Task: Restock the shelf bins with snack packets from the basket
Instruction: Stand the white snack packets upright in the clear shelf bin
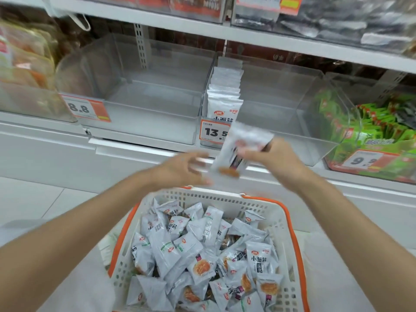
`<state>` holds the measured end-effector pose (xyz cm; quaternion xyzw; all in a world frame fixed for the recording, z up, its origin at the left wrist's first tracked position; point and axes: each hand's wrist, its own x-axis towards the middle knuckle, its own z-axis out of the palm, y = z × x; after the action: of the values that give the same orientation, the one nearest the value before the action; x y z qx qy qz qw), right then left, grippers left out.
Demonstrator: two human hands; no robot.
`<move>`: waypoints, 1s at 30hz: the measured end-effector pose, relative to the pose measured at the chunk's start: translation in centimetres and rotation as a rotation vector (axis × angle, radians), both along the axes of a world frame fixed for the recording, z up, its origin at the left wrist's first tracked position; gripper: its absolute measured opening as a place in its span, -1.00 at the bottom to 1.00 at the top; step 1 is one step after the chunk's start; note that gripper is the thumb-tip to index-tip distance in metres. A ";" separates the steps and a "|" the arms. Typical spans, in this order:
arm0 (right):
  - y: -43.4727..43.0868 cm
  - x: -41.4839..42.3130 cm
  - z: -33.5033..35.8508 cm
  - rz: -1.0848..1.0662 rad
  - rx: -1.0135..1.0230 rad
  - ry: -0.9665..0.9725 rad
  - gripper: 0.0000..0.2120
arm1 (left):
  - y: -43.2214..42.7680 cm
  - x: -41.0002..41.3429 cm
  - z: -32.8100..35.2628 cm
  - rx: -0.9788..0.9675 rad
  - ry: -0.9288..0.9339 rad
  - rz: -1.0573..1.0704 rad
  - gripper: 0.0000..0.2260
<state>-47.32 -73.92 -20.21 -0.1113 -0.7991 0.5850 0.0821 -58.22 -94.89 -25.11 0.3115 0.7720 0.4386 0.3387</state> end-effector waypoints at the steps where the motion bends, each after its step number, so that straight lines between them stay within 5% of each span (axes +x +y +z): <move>1: 0.5 -0.7 1.8 -0.018 0.011 0.110 -0.77 | 0.2 -1.0 1.8 0.082 0.102 0.101 -0.29; 4: 1.3 -3.1 6.3 -0.063 0.017 0.318 -0.77 | 1.6 -3.6 7.5 0.209 0.408 0.219 -0.37; 9: 1.4 -7.0 6.4 -0.093 0.069 0.280 -0.83 | 4.9 -5.6 11.5 0.253 0.596 0.152 -0.41; 18: 1.7 -8.4 5.0 0.005 0.118 0.200 -0.70 | 7.3 -7.5 11.8 0.294 0.538 0.076 -0.81; 30: 1.0 -9.1 2.6 0.040 0.251 0.050 -0.84 | 7.2 -8.5 10.0 -0.054 0.653 0.018 -0.76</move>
<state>-56.45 -72.90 -17.60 -0.0694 -0.8659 0.4844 0.1036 -66.71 -87.64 -15.07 0.4199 0.8538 0.2978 0.0776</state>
